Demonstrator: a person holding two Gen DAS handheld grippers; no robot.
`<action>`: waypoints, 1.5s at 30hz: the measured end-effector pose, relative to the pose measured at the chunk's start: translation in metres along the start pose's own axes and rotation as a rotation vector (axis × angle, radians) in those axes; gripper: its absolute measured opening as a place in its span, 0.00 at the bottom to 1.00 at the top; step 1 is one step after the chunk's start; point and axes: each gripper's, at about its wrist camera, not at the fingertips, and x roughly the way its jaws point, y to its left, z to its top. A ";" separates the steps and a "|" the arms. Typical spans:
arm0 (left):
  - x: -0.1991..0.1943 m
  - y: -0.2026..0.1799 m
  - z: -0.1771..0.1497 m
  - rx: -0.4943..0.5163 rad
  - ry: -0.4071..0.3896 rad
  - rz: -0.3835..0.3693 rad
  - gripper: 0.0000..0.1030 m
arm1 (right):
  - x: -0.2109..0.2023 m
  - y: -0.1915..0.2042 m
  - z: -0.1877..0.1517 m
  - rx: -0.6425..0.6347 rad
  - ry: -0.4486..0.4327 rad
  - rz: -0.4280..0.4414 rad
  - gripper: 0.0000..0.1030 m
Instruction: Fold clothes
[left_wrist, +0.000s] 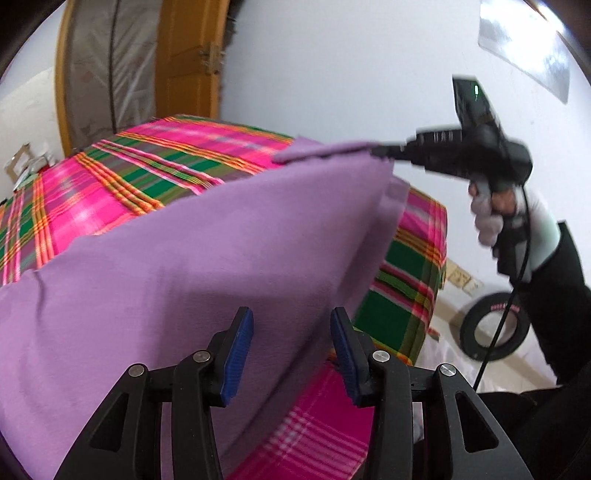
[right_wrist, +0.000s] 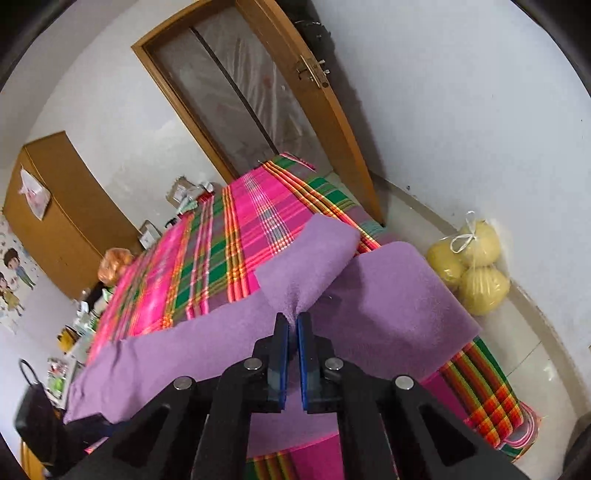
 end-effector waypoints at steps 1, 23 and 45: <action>0.002 -0.003 0.000 0.016 0.000 0.011 0.44 | -0.001 0.000 0.001 0.002 -0.002 0.006 0.05; 0.003 -0.009 -0.006 0.010 -0.018 -0.131 0.00 | -0.003 -0.039 -0.036 0.071 0.091 -0.032 0.05; -0.008 0.085 -0.011 -0.373 -0.083 0.003 0.05 | 0.068 0.060 0.001 -0.536 0.134 -0.227 0.32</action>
